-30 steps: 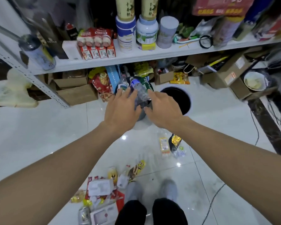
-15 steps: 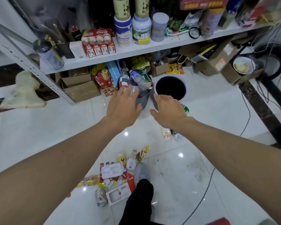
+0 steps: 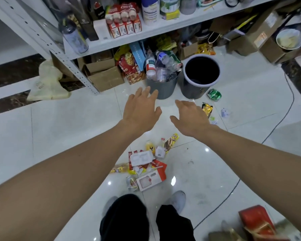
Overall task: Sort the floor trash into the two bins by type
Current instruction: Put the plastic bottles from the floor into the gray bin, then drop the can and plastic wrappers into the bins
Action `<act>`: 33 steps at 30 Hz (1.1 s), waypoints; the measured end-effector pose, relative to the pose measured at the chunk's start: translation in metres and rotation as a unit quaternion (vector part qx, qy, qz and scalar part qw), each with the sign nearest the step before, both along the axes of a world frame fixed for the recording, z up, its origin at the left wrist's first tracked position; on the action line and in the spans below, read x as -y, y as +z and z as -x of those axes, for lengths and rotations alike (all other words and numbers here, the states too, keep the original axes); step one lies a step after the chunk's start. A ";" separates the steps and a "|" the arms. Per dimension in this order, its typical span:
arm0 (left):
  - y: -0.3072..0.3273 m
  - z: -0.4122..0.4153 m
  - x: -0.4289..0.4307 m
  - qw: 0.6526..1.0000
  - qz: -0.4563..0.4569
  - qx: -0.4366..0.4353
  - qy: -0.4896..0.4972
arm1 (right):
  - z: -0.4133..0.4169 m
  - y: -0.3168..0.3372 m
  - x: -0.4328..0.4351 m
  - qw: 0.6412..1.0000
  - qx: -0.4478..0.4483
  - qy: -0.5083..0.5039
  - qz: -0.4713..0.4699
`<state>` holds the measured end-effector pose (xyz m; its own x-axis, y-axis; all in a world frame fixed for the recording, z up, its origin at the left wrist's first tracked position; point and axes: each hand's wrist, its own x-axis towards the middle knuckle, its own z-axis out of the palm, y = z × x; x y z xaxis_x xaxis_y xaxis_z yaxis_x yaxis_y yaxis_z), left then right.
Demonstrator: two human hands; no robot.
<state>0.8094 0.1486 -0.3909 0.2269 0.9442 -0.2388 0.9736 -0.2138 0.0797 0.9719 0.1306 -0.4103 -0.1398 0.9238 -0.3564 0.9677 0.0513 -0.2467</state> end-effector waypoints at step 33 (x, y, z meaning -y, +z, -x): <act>-0.483 0.085 0.010 0.986 0.140 0.018 -0.085 | 0.086 -0.473 0.042 0.969 -0.036 -0.214 0.120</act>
